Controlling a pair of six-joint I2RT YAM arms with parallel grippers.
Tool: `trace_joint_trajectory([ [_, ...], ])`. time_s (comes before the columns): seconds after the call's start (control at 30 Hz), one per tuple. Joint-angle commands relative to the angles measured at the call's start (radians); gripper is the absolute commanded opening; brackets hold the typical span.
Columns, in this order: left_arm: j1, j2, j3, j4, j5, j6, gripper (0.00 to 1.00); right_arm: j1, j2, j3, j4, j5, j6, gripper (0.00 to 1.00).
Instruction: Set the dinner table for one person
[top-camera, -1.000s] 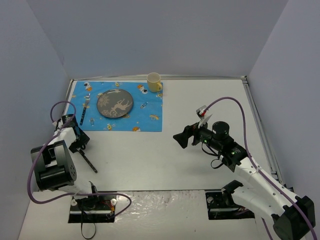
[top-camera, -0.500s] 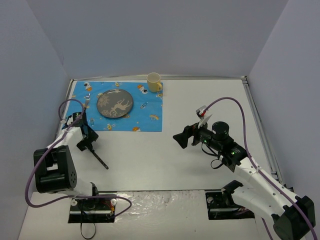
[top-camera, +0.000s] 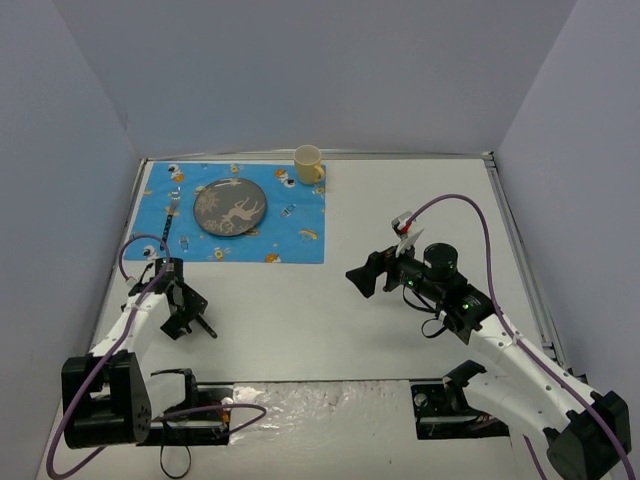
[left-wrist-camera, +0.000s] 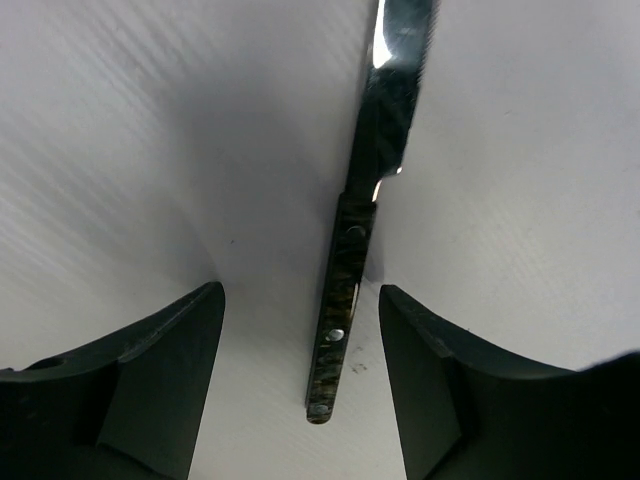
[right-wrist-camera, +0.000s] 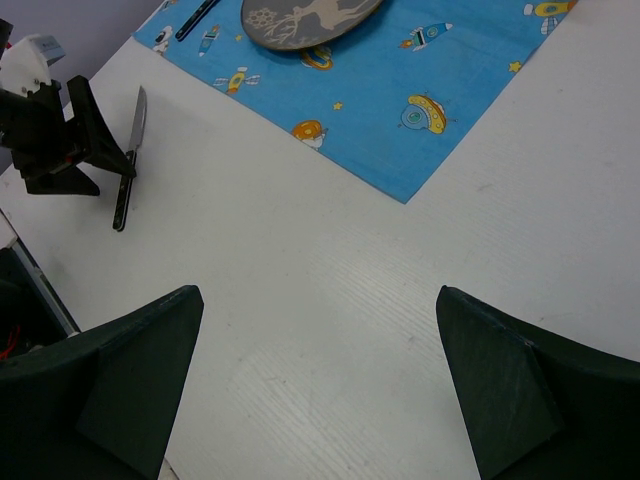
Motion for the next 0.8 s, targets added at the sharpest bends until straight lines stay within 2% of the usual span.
trace_joint_trajectory([
  [0.0,-0.015,-0.033,-0.016,-0.007,-0.002,-0.057,0.58,0.008,-0.019,0.016,0.048,0.001,-0.001,1.0],
  [0.17,-0.02,0.011,-0.032,0.021,-0.009,-0.043,0.47,0.006,-0.031,0.021,0.038,0.009,-0.001,1.0],
  [0.47,-0.046,0.103,-0.004,0.032,-0.028,-0.006,0.03,0.007,-0.038,0.033,0.017,0.023,-0.004,1.0],
  [0.67,-0.179,0.068,0.109,-0.053,-0.094,0.026,0.0,0.006,-0.039,0.046,-0.004,0.043,-0.003,1.0],
  [0.77,-0.305,0.071,0.217,-0.082,-0.115,0.051,0.0,0.006,-0.04,0.059,-0.02,0.058,-0.003,1.0],
])
